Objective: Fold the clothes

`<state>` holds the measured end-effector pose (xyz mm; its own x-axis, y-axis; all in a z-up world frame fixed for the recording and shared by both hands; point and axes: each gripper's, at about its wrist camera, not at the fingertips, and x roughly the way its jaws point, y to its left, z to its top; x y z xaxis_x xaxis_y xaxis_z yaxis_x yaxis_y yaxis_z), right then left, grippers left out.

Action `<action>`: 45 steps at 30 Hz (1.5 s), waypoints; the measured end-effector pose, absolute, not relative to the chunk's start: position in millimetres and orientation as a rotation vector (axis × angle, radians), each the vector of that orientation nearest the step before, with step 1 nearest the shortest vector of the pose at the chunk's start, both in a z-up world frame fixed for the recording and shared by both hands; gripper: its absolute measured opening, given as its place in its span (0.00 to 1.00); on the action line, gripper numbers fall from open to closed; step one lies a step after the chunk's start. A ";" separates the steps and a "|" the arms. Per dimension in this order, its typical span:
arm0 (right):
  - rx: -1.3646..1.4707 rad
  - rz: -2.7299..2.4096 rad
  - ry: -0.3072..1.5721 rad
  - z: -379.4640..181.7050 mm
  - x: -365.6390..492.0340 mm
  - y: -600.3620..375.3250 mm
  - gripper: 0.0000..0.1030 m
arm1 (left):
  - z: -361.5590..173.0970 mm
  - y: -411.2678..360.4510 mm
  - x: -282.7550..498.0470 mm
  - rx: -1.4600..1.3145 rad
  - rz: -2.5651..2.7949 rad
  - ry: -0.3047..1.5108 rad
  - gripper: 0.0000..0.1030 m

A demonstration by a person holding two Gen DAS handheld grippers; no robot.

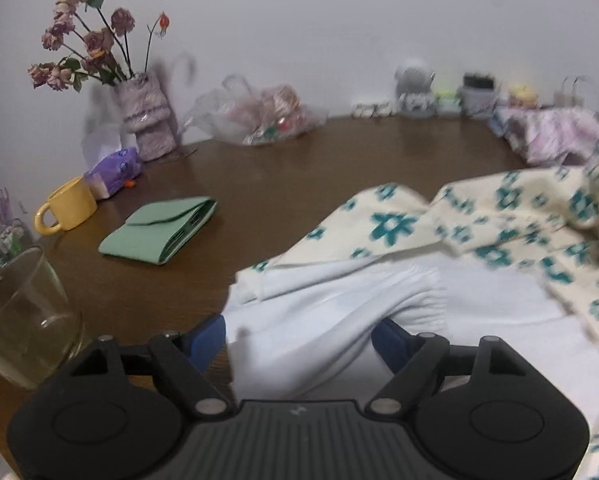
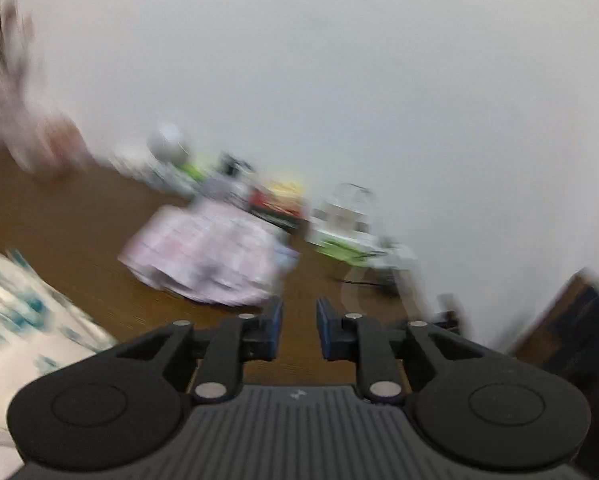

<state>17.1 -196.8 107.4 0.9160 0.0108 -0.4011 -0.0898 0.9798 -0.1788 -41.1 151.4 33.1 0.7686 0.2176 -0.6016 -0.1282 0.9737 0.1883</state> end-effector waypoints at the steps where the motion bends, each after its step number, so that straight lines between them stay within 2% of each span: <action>1: -0.168 0.160 0.415 104.5 2.1 -187.4 0.45 | 38.4 148.1 -46.2 0.106 0.167 0.677 0.77; 2: -0.147 0.281 0.423 100.4 -11.9 -177.1 0.50 | 44.2 145.3 -52.5 0.064 0.122 0.678 0.77; 4: -0.121 0.516 0.454 89.1 -37.1 -155.7 0.71 | 55.3 138.3 -67.5 -0.036 -0.039 0.673 0.79; 6: -0.151 0.695 0.513 70.9 -54.9 -133.2 0.75 | 55.7 124.0 -79.4 -0.059 -0.199 0.692 0.80; 9: -0.222 0.671 0.551 45.1 -58.2 -116.5 0.74 | 47.7 95.5 -98.9 0.009 -0.403 0.706 0.80; 11: -0.197 0.621 0.582 33.6 -47.6 -117.8 0.53 | 35.1 75.6 -110.8 0.094 -0.439 0.710 0.79; 13: -0.145 0.601 0.626 29.2 -37.2 -122.5 0.11 | 23.5 65.2 -113.4 0.137 -0.428 0.751 0.72; 14: -0.161 0.590 0.625 30.3 -35.0 -124.2 0.06 | 21.4 65.7 -114.1 0.132 -0.424 0.755 0.71; 15: -0.194 0.574 0.614 32.8 -33.9 -125.1 0.05 | 21.9 68.8 -116.7 0.124 -0.421 0.749 0.59; 16: -0.223 0.544 0.598 37.5 -31.3 -128.1 0.05 | 23.5 73.2 -116.6 0.117 -0.412 0.751 0.43; 18: -0.254 0.420 0.539 53.3 -20.2 -144.2 0.05 | 26.4 87.2 -116.2 0.102 -0.402 0.765 0.30; 20: -0.302 0.204 0.451 67.5 -4.5 -163.2 0.05 | 27.6 100.0 -115.7 0.118 -0.382 0.771 0.27; 21: -0.323 0.078 0.404 73.5 3.0 -173.0 0.09 | 28.8 105.1 -116.5 0.141 -0.351 0.769 0.27; 22: -0.328 0.003 0.378 78.5 6.3 -181.0 0.22 | 30.6 110.5 -115.8 0.151 -0.320 0.764 0.28; 23: -0.323 -0.045 0.364 82.8 7.3 -188.1 0.27 | 33.4 117.5 -113.6 0.141 -0.304 0.763 0.30; 24: -0.306 -0.040 0.347 86.5 1.8 -192.2 0.36 | 36.6 126.6 -115.2 0.116 -0.305 0.761 0.34; 25: -0.281 -0.005 0.328 89.9 -7.3 -194.5 0.44 | 39.6 131.1 -117.5 0.098 -0.306 0.748 0.42; 26: -0.261 0.039 0.321 92.0 -15.9 -194.3 0.47 | 42.6 135.5 -119.8 0.080 -0.308 0.734 0.47; 28: -0.201 0.215 0.361 87.1 -32.8 -187.3 0.57 | 48.3 143.8 -123.8 0.043 -0.312 0.708 0.66; 30: -0.136 0.400 0.441 74.8 -39.5 -179.3 0.64 | 47.8 138.5 -119.5 0.008 -0.343 0.713 0.67; 35: -0.141 0.490 0.567 37.1 -23.0 -157.6 0.61 | 30.9 103.3 -111.8 0.090 -0.385 0.781 0.67; 38: -0.130 0.474 0.567 34.0 -7.5 -155.0 0.54 | 27.7 99.5 -112.7 0.108 -0.367 0.772 0.62; 39: -0.128 0.473 0.572 33.6 0.2 -153.4 0.51 | 27.5 101.7 -112.6 0.108 -0.364 0.772 0.48; 40: -0.126 0.479 0.584 32.5 9.3 -151.8 0.45 | 27.8 106.7 -112.4 0.103 -0.353 0.773 0.40; 41: -0.127 0.484 0.612 31.9 14.5 -152.1 0.39 | 28.1 111.9 -112.0 0.098 -0.339 0.776 0.38; 42: -0.128 0.488 0.650 31.6 17.6 -153.5 0.17 | 28.1 118.6 -110.0 0.092 -0.309 0.782 0.32; 43: -0.132 0.496 0.688 30.6 19.1 -155.9 0.01 | 28.1 125.4 -107.9 0.086 -0.279 0.789 0.31; 45: -0.167 0.542 0.734 29.7 6.1 -162.7 0.00 | 30.1 137.3 -103.6 0.057 -0.228 0.798 0.33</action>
<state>6.1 -162.7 29.7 0.6123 0.4108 -0.6755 -0.5247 0.8503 0.0415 -103.6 137.3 30.1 0.6754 -0.1808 -0.7149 0.2239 0.9740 -0.0348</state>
